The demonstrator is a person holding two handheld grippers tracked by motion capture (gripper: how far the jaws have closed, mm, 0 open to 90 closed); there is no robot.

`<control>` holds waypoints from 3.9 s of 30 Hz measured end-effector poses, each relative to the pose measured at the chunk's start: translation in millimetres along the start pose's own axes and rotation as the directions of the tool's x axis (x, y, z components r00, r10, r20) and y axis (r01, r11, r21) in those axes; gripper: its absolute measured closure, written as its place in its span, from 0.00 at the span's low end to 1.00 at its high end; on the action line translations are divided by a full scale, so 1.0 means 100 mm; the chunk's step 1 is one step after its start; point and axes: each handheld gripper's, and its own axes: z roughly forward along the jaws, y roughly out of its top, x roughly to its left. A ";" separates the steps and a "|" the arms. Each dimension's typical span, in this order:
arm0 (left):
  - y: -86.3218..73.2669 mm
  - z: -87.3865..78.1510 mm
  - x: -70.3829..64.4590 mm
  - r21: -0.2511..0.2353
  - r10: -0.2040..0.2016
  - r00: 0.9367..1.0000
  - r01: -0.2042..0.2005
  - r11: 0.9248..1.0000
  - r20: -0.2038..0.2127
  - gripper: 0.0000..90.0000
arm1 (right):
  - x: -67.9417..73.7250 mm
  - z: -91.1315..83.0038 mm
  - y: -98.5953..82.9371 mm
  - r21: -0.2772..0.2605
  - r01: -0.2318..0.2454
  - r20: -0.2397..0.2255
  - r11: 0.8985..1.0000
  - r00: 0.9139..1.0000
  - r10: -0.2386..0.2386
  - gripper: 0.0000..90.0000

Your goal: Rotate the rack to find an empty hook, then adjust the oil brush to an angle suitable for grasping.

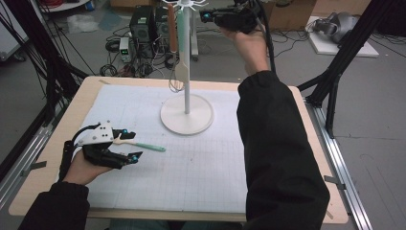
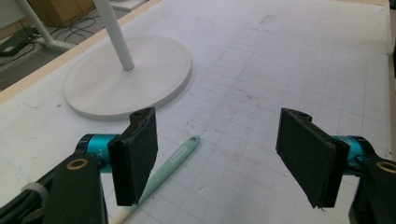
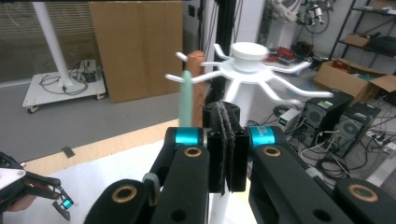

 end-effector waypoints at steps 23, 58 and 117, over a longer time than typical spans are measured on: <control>0.00 0.00 -0.02 0.002 0.000 1.000 0.000 1.000 0.001 0.33 | 0.04 0.10 0.01 0.000 0.003 -0.007 1.000 1.000 -0.003 0.99; 0.01 0.00 -0.02 0.004 0.008 1.000 -0.008 1.000 0.003 0.33 | 0.27 0.30 0.07 0.013 0.037 -0.014 0.999 0.999 -0.037 0.99; -0.06 0.00 0.02 0.023 -0.010 1.000 0.010 1.000 -0.004 0.34 | 0.62 0.20 -1.09 0.096 -0.057 -0.161 0.994 0.984 0.072 0.64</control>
